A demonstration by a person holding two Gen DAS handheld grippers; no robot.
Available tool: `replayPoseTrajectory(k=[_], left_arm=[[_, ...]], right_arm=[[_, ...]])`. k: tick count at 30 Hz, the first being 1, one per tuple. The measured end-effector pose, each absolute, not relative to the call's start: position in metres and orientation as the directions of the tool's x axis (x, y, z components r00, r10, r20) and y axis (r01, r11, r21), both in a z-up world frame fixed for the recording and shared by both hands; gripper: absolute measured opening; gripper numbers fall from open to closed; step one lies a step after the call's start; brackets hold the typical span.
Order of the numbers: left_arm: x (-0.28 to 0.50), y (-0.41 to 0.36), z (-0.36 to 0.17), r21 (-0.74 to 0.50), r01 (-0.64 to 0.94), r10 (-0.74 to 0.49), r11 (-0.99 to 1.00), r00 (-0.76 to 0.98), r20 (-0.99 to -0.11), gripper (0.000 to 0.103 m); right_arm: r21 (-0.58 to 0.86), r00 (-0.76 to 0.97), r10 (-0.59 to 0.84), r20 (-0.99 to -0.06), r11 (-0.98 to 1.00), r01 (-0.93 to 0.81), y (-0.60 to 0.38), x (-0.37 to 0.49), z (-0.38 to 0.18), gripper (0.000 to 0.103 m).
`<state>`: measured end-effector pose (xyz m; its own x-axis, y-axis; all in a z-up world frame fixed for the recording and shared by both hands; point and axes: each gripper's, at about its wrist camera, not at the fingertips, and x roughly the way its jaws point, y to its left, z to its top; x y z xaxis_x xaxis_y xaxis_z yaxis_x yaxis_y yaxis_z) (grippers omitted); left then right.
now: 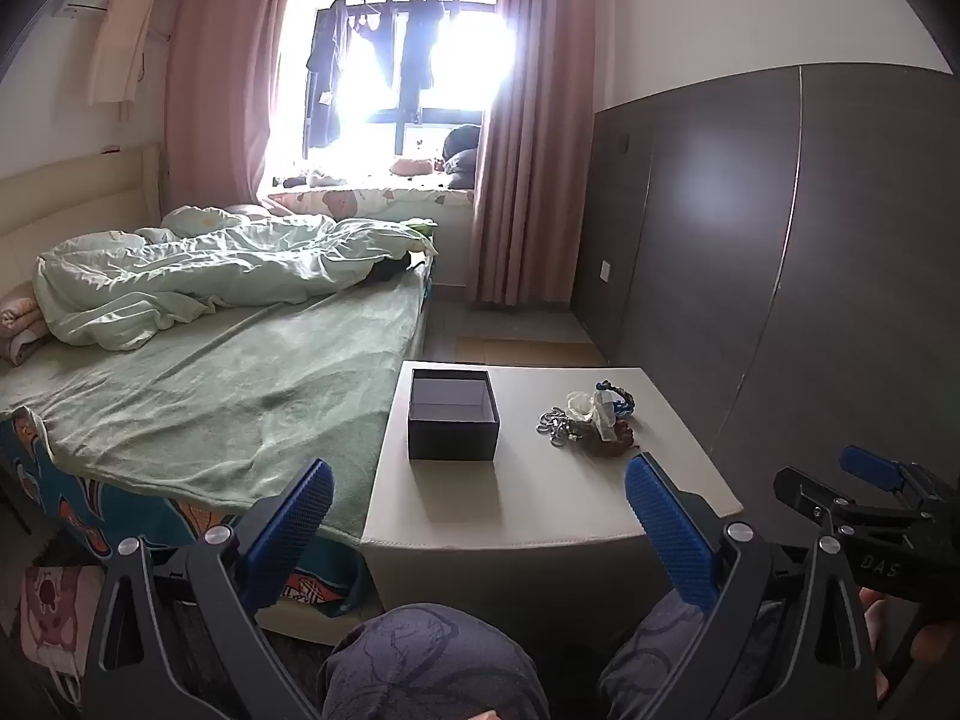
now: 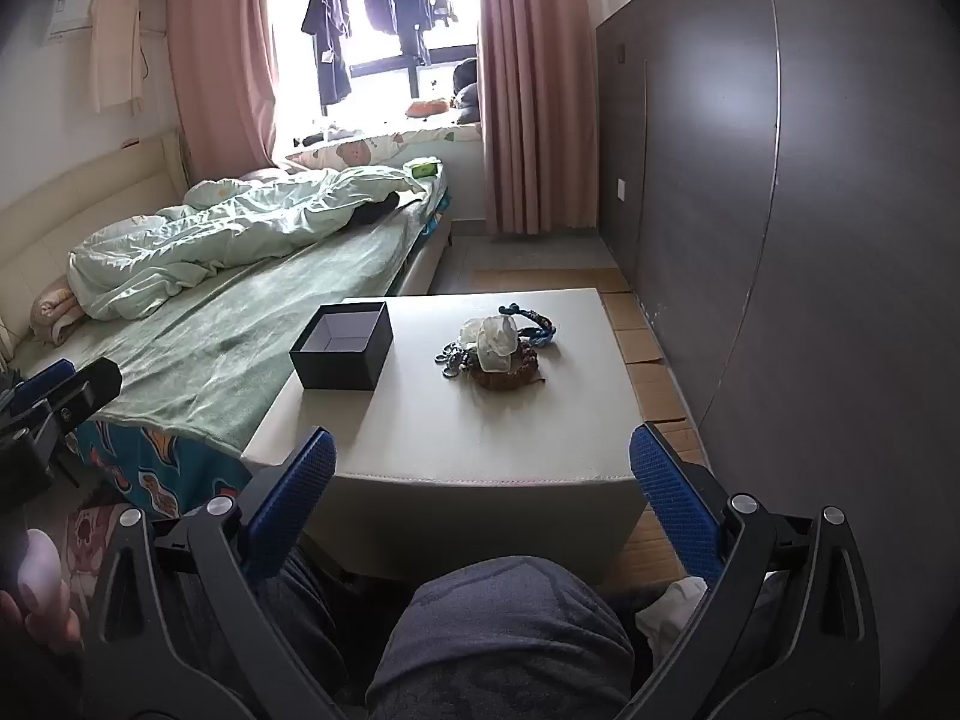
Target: Organize jewelry
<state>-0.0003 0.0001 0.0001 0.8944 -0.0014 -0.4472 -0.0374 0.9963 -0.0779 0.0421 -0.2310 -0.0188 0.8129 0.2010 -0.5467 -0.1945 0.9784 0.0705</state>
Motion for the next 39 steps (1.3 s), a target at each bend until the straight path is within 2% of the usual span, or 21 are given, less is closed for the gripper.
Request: replayPoseTrajectory(k=[39], left_arm=[[-0.005,-0.004,-0.005,-0.052,0.005,-0.027,0.999,0.901,-0.432,0.095]], right_arm=[[0.067,0.822,0.189,-0.537,0.981,-0.181,-0.233,0.037,-0.016,0.098]])
